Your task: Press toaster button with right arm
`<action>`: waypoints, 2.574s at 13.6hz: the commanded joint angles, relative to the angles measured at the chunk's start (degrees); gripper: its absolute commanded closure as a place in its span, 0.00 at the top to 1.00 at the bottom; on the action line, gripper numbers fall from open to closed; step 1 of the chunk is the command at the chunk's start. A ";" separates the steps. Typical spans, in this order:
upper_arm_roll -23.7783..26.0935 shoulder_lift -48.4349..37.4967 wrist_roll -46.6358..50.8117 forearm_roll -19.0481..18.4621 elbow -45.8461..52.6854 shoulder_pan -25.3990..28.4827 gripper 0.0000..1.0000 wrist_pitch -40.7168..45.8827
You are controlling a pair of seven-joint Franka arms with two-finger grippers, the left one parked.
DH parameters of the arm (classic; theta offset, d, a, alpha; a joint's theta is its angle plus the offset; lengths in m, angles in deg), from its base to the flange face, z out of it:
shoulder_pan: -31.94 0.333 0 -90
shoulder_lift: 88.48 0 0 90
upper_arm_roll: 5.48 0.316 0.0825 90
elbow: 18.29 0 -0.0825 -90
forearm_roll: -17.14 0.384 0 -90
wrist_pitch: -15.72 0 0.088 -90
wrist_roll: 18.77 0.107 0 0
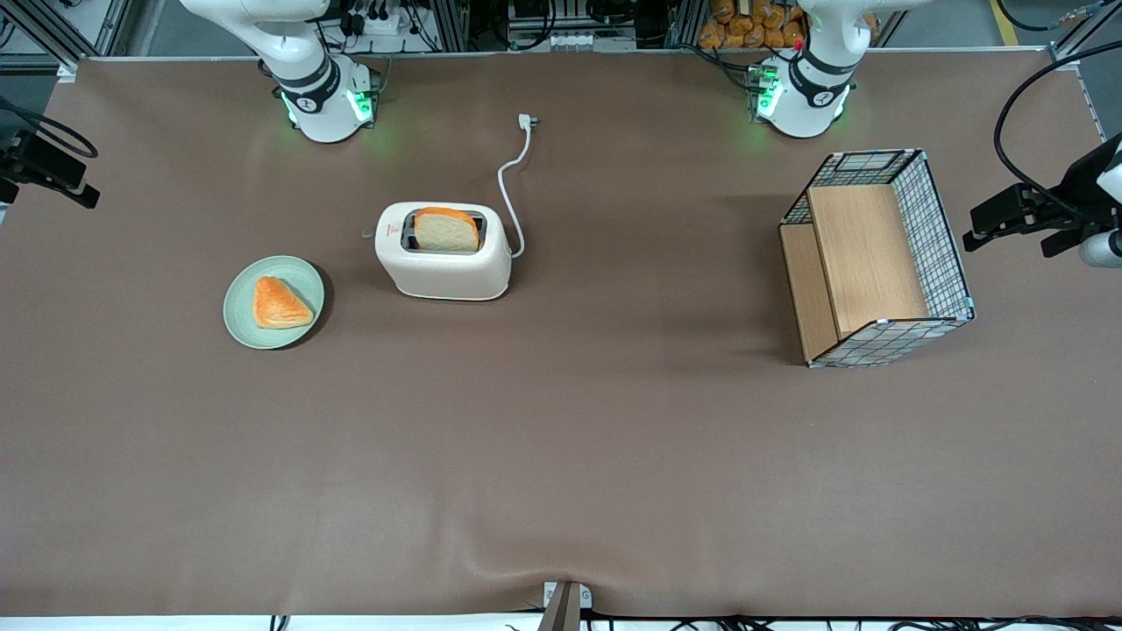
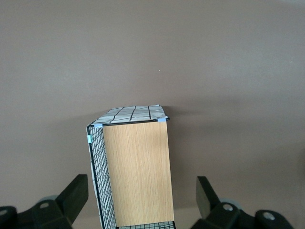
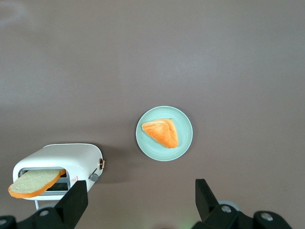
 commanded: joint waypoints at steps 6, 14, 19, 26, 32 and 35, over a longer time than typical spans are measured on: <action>-0.01 0.35 -0.48 -0.01 -0.34 -0.29 1.00 -0.03; 0.34 5.35 -0.57 -0.01 -2.44 1.03 1.00 3.57; 0.07 3.53 1.01 7.37 -15.16 1.47 0.00 -1.06; 0.60 -5.80 3.72 12.03 -38.29 4.62 0.00 -16.97; 0.78 -6.15 6.20 18.96 -49.37 9.89 0.00 -28.05; 0.87 -6.06 6.20 21.25 -52.45 11.74 0.00 -30.95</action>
